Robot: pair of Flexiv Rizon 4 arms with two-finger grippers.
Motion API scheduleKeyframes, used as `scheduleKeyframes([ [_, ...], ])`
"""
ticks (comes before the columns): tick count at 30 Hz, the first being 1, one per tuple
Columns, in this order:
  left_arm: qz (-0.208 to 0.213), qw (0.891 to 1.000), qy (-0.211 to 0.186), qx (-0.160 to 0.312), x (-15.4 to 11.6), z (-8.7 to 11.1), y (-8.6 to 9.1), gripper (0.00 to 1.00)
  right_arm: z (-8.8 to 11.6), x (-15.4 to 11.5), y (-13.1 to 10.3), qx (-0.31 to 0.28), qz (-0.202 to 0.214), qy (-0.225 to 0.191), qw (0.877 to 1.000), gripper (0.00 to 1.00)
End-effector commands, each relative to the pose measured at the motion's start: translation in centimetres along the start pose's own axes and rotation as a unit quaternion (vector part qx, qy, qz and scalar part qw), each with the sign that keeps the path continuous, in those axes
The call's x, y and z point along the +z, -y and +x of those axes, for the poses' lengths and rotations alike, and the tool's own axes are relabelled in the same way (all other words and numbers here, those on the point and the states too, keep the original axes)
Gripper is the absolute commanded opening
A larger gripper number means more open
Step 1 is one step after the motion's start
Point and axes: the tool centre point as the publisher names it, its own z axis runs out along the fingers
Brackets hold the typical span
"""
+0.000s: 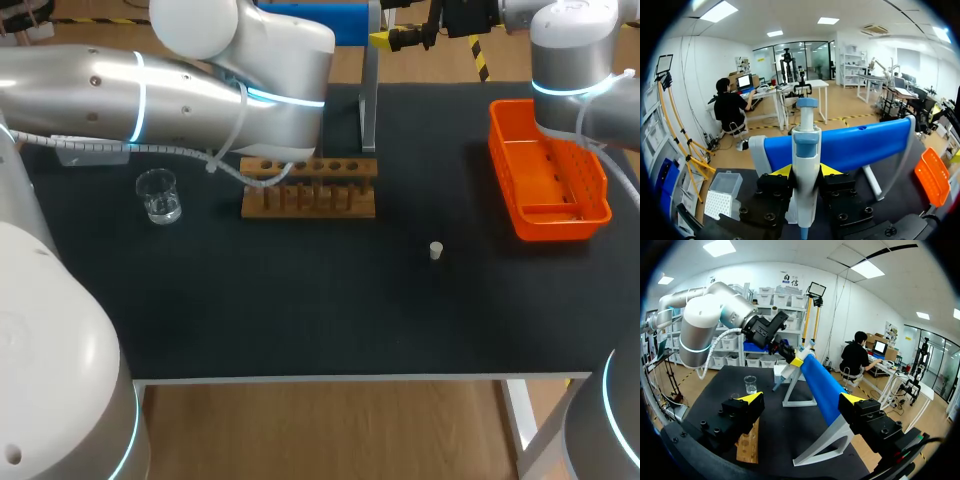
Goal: Invert the test tube, pick up the pipette, mount the tip to pipette, aspirate from beaker and dispense into the tube, eject the tip, return the pipette, and cap with the stopper.
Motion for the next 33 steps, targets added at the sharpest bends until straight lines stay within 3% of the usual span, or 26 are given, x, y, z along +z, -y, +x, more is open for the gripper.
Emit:
scheduleKeyframes([
  [1, -0.001, 1.0, 0.001, 0.001, 0.2, -0.1, 0.4, 0.0, -0.2, -0.1, 0.0, 0.0, 0.001, -0.003, 1.0, 1.0],
  [15, 0.006, 1.0, 0.005, 0.01, 0.5, -0.4, 1.9, 0.0, -0.2, -0.1, 0.0, 0.0, 0.001, -0.003, 1.0, 1.0],
  [33, -0.012, 1.0, 0.005, 0.01, 2.0, -0.4, 1.3, 0.0, -0.2, -0.1, 0.0, 0.0, 0.001, -0.003, 1.0, 1.0],
])
